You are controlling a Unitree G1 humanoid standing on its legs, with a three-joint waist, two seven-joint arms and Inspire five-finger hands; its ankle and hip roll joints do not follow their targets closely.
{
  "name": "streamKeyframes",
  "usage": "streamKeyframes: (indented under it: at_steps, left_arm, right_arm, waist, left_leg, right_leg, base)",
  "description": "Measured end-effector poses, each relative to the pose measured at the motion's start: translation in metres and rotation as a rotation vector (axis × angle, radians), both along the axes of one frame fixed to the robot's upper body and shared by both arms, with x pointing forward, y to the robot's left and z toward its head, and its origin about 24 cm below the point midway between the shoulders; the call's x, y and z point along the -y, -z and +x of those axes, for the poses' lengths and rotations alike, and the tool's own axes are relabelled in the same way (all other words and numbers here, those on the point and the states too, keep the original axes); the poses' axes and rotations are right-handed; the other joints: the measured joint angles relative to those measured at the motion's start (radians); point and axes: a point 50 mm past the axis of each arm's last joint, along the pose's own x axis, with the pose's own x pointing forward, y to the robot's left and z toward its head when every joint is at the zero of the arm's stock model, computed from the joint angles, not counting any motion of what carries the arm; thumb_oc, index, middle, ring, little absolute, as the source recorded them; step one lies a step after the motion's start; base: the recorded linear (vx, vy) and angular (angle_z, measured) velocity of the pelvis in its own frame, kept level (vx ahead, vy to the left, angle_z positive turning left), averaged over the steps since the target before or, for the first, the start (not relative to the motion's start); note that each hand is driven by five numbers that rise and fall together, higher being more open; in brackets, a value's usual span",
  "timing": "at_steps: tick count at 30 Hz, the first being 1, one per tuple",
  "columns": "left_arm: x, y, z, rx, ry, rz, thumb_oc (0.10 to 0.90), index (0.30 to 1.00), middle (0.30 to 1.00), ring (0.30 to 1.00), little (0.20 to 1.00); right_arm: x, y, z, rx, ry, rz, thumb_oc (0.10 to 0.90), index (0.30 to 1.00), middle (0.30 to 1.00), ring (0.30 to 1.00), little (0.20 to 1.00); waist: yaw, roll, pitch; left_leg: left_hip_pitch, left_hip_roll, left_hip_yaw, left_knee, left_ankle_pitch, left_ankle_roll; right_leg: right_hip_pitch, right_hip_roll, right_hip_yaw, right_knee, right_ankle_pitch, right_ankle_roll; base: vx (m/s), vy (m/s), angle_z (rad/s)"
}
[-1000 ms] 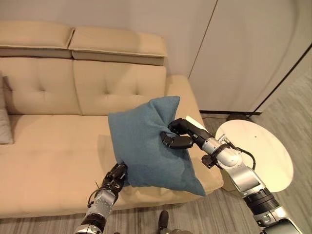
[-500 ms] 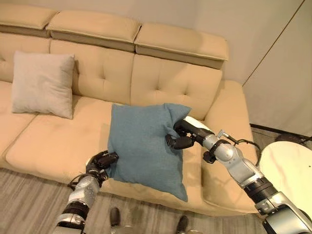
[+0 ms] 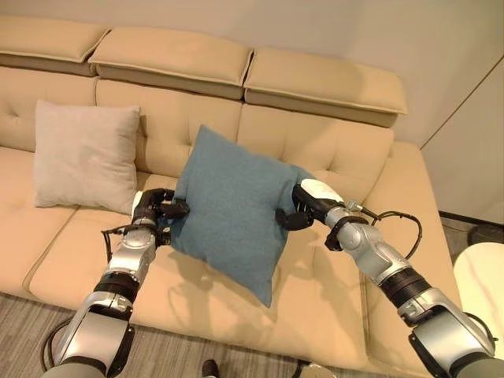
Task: Pick up all the scattered cushions and arrange them neatly on the sofa.
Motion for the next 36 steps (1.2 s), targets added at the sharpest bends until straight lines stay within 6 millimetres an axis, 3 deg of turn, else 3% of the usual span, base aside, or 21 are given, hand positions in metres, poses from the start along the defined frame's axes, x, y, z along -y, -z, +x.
streamKeyframes:
  at_steps: [2, 3, 4, 10, 12, 14, 15, 16, 18, 19, 20, 21, 22, 24, 26, 28, 29, 30, 31, 32, 36]
  left_arm:
    - [0.01, -0.013, 0.008, 0.034, 0.034, 0.042, 0.4, 0.3, 0.3, 0.3, 0.3]
    - [0.029, -0.034, 0.017, 0.098, 0.101, 0.076, 0.4, 0.3, 0.3, 0.3, 0.3]
    - [0.033, -0.047, 0.021, 0.135, 0.119, 0.108, 0.4, 0.3, 0.3, 0.3, 0.3]
    - [0.033, -0.101, 0.034, 0.29, 0.032, 0.142, 0.4, 0.3, 0.3, 0.3, 0.3]
    - [0.036, -0.113, 0.037, 0.322, 0.016, 0.14, 0.4, 0.3, 0.3, 0.3, 0.3]
    - [0.041, -0.129, 0.043, 0.363, -0.021, 0.132, 0.4, 0.3, 0.3, 0.3, 0.3]
    - [0.036, -0.138, 0.046, 0.378, -0.058, 0.133, 0.4, 0.3, 0.3, 0.3, 0.3]
    - [0.038, -0.142, 0.048, 0.382, -0.061, 0.12, 0.4, 0.3, 0.3, 0.3, 0.3]
    - [0.034, -0.158, 0.05, 0.419, -0.079, 0.073, 0.4, 0.3, 0.3, 0.3, 0.3]
    - [0.034, -0.169, 0.051, 0.452, -0.08, 0.047, 0.4, 0.3, 0.3, 0.3, 0.3]
    - [0.034, -0.17, 0.052, 0.454, -0.082, 0.016, 0.4, 0.3, 0.3, 0.3, 0.3]
    - [0.034, -0.167, 0.052, 0.442, -0.084, 0.013, 0.4, 0.3, 0.3, 0.3, 0.3]
    - [0.032, -0.163, 0.054, 0.428, -0.096, -0.007, 0.4, 0.3, 0.3, 0.3, 0.3]
    - [0.028, -0.168, 0.055, 0.435, -0.125, -0.039, 0.4, 0.3, 0.3, 0.3, 0.3]
    - [0.035, -0.177, 0.057, 0.455, -0.111, -0.047, 0.4, 0.3, 0.3, 0.3, 0.3]
    - [0.03, -0.19, 0.055, 0.5, -0.128, -0.055, 0.4, 0.3, 0.3, 0.3, 0.3]
    - [0.029, -0.195, 0.055, 0.518, -0.133, -0.047, 0.591, 0.587, 0.587, 0.587, 0.587]
    - [0.027, -0.194, 0.055, 0.51, -0.145, -0.029, 0.78, 0.869, 0.869, 0.869, 0.869]
    - [0.022, -0.198, 0.054, 0.511, -0.168, -0.03, 0.8, 0.9, 0.9, 0.9, 0.9]
    - [0.02, -0.203, 0.054, 0.522, -0.175, -0.037, 0.8, 0.9, 0.9, 0.9, 0.9]
    - [0.008, -0.212, 0.053, 0.495, -0.165, -0.183, 0.8, 0.9, 0.9, 0.9, 0.9]
  right_arm:
    - [0.007, -0.007, 0.008, 0.006, 0.062, 0.042, 0.4, 0.3, 0.3, 0.3, 0.3]
    - [0.022, -0.026, 0.013, 0.052, 0.126, 0.031, 0.4, 0.3, 0.3, 0.3, 0.3]
    - [0.026, -0.037, 0.015, 0.088, 0.148, 0.047, 0.4, 0.3, 0.3, 0.3, 0.3]
    - [0.009, -0.119, 0.028, 0.334, 0.115, 0.104, 0.4, 0.3, 0.3, 0.3, 0.3]
    - [0.01, -0.137, 0.032, 0.372, 0.135, 0.129, 0.4, 0.3, 0.3, 0.3, 0.3]
    - [0.005, -0.172, 0.037, 0.452, 0.151, 0.12, 0.4, 0.3, 0.3, 0.3, 0.3]
    - [0.0, -0.185, 0.04, 0.476, 0.153, 0.082, 0.4, 0.3, 0.3, 0.3, 0.3]
    - [-0.004, -0.193, 0.04, 0.486, 0.148, 0.073, 0.4, 0.3, 0.3, 0.3, 0.3]
    - [-0.013, -0.214, 0.04, 0.536, 0.149, 0.078, 0.4, 0.3, 0.3, 0.3, 0.3]
    - [-0.017, -0.223, 0.041, 0.558, 0.159, 0.102, 0.4, 0.3, 0.3, 0.3, 0.3]
    - [-0.015, -0.225, 0.043, 0.543, 0.184, 0.132, 0.4, 0.3, 0.3, 0.3, 0.3]
    - [-0.016, -0.225, 0.043, 0.541, 0.181, 0.139, 0.4, 0.3, 0.3, 0.3, 0.3]
    - [-0.016, -0.223, 0.043, 0.535, 0.178, 0.145, 0.4, 0.3, 0.3, 0.3, 0.3]
    - [-0.021, -0.228, 0.043, 0.541, 0.151, 0.168, 0.4, 0.3, 0.3, 0.3, 0.3]
    - [-0.02, -0.239, 0.041, 0.565, 0.152, 0.205, 0.4, 0.3, 0.3, 0.3, 0.3]
    - [-0.028, -0.241, 0.04, 0.588, 0.135, 0.276, 0.4, 0.3, 0.3, 0.3, 0.3]
    - [-0.029, -0.241, 0.041, 0.591, 0.139, 0.285, 0.4, 0.3, 0.3, 0.3, 0.3]
    - [-0.031, -0.242, 0.041, 0.586, 0.14, 0.294, 0.4, 0.3, 0.3, 0.3, 0.3]
    - [-0.036, -0.25, 0.039, 0.597, 0.126, 0.323, 0.764, 0.846, 0.846, 0.846, 0.846]
    - [-0.037, -0.254, 0.038, 0.609, 0.12, 0.343, 0.8, 0.9, 0.9, 0.9, 0.9]
    - [-0.034, -0.261, 0.036, 0.607, 0.123, 0.496, 0.8, 0.9, 0.9, 0.9, 0.9]
  waist:
    - [-0.011, -0.012, 0.005]
    - [-0.044, 0.015, 0.003]
    - [-0.041, 0.017, 0.005]
    - [-0.082, 0.015, 0.014]
    - [-0.082, 0.03, 0.023]
    - [-0.071, 0.088, 0.058]
    - [-0.068, 0.105, 0.062]
    - [-0.072, 0.092, 0.056]
    - [-0.067, 0.076, 0.058]
    - [-0.071, 0.046, 0.083]
    - [-0.07, 0.031, 0.093]
    - [-0.071, 0.049, 0.095]
    - [-0.067, 0.081, 0.101]
    - [-0.077, 0.067, 0.116]
    - [-0.085, 0.041, 0.114]
    - [-0.096, 0.031, 0.127]
    - [-0.098, 0.015, 0.135]
    - [-0.087, 0.022, 0.131]
    - [-0.082, 0.025, 0.127]
    - [-0.094, 0.023, 0.127]
    - [-0.104, 0.021, 0.127]
  left_leg:
    - [-0.083, 0.002, -0.022, 0.056, -0.072, 0.007]
    - [-0.113, 0.009, -0.04, -0.13, 0.035, 0.027]
    - [-0.111, 0.041, -0.015, -0.122, 0.12, 0.004]
    - [-0.187, 0.031, -0.008, -0.121, 0.124, 0.01]
    - [-0.205, 0.037, -0.008, -0.121, 0.125, 0.01]
    - [-0.237, 0.061, -0.008, -0.121, 0.131, 0.021]
    - [-0.263, 0.068, -0.016, -0.121, 0.132, 0.021]
    - [-0.288, 0.054, -0.015, -0.121, 0.133, 0.02]
    - [-0.378, 0.046, -0.011, -0.066, 0.115, -0.013]
    - [-0.542, 0.055, -0.012, 0.158, 0.056, -0.015]
    - [-0.575, 0.05, -0.013, 0.034, 0.075, -0.01]
    - [-0.56, 0.056, -0.014, -0.105, 0.173, 0.009]
    - [-0.547, 0.093, 0.01, -0.123, 0.278, 0.015]
    - [-0.593, 0.105, 0.014, -0.12, 0.281, 0.028]
    - [-0.64, 0.069, 0.017, -0.12, 0.274, 0.02]
    - [-0.753, 0.08, 0.015, 0.018, 0.24, 0.013]
    - [-0.787, 0.084, 0.022, 0.03, 0.216, 0.013]
    - [-0.774, 0.097, 0.023, -0.023, 0.271, -0.004]
    - [-0.763, 0.118, 0.03, -0.06, 0.25, -0.015]
    - [-0.773, 0.111, 0.029, -0.069, 0.26, -0.015]
    - [-0.804, 0.079, 0.035, -0.096, 0.275, -0.015]
  right_leg:
    - [-0.006, -0.011, 0.011, 0.001, 0.002, -0.003]
    - [-0.021, 0.018, 0.024, 0.001, 0.001, -0.002]
    - [-0.031, 0.037, 0.041, 0.006, -0.02, 0.023]
    - [-0.137, 0.031, 0.05, 0.016, -0.022, 0.026]
    - [-0.16, 0.031, 0.051, 0.024, -0.024, 0.027]
    - [-0.304, 0.024, 0.077, 0.222, -0.077, 0.023]
    - [-0.355, 0.032, 0.073, 0.196, -0.14, 0.035]
    - [-0.344, 0.03, 0.075, 0.126, -0.073, 0.014]
    - [-0.354, 0.035, 0.073, 0.025, -0.036, 0.015]
    - [-0.374, 0.018, 0.076, 0.016, -0.033, 0.012]
    - [-0.403, 0.024, 0.082, 0.016, -0.032, 0.011]
    - [-0.41, 0.045, 0.084, 0.016, -0.032, 0.011]
    - [-0.427, 0.083, 0.102, 0.031, -0.038, 0.018]
    - [-0.588, 0.072, 0.108, 0.165, -0.105, 0.034]
    - [-0.54, 0.06, 0.096, -0.003, 0.007, 0.013]
    - [-0.572, 0.054, 0.09, -0.002, 0.011, 0.012]
    - [-0.586, 0.054, 0.091, -0.002, 0.015, 0.012]
    - [-0.595, 0.075, 0.094, -0.002, 0.014, 0.013]
    - [-0.614, 0.093, 0.102, -0.002, 0.003, 0.023]
    - [-0.626, 0.09, 0.1, -0.003, 0.003, 0.023]
    - [-0.674, 0.062, 0.111, -0.003, 0.013, 0.042]
  base:
    - [0.05, -0.128, 0.32]
    - [-0.02, -0.125, 0.17]
    - [0.03, -0.164, -0.06]
    - [-0.06, -0.054, -0.23]
    - [-0.1, -0.057, -0.09]
    - [-0.11, -0.064, -0.32]
    - [-0.11, -0.039, -0.17]
    - [-0.09, -0.03, 0.03]
    - [-0.05, -0.028, 0.23]
    - [-0.03, -0.044, 0.2]
    - [-0.03, -0.043, 0.12]
    - [-0.03, -0.043, -0.33]
    - [-0.02, -0.012, -0.54]
    - [-0.02, -0.009, -0.5]
    - [-0.02, -0.01, 0.03]
    - [-0.01, -0.04, 0.17]
    - [-0.01, -0.05, 0.03]
    - [0.0, -0.018, -0.39]
    - [0.01, 0.003, -0.36]
    - [0.03, 0.009, -0.16]
    - [0.02, -0.001, 0.04]
